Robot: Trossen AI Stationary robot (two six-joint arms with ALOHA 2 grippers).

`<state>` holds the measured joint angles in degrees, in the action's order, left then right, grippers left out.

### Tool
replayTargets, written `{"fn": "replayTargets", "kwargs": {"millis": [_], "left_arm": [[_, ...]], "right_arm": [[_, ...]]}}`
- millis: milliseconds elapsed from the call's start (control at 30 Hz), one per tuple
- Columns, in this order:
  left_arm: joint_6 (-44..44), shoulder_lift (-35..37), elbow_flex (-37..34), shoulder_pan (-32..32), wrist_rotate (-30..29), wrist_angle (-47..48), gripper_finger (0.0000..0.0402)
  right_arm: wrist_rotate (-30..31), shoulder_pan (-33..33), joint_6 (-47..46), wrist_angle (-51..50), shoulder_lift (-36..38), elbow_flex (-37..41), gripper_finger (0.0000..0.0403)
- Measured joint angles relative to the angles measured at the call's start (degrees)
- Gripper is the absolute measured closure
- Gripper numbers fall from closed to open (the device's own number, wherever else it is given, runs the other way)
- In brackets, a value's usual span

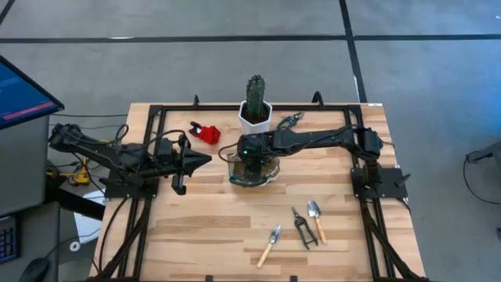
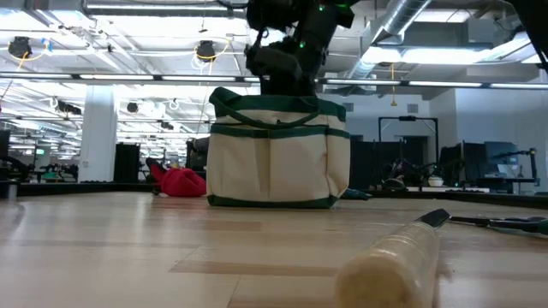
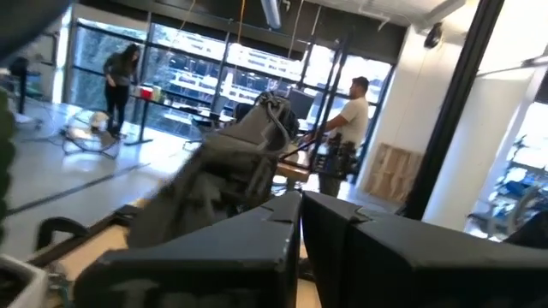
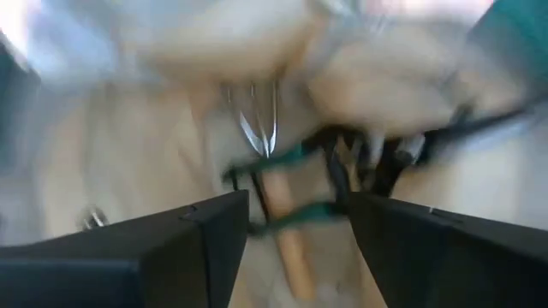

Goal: Pick & Place Garden tools in Gardening bag
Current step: Put the middle green shear scissors into the gardening bag

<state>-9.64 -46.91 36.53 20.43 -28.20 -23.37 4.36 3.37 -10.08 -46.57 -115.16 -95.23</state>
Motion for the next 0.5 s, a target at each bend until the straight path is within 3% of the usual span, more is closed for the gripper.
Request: {"fn": "replayTargets", "kwargs": {"millis": [133,500], "left_arm": [[0.7,3.1,0.0,1.4,-3.8,5.9,0.0399],[0.5,15.3,0.0,2.2,-4.6,24.8,0.0399]], "right_arm": [[0.1,-0.5,0.9,-0.5,-1.0,0.1,0.0212],[0.1,-0.3,-1.9,-1.1,-1.1,0.2,0.0232]]}}
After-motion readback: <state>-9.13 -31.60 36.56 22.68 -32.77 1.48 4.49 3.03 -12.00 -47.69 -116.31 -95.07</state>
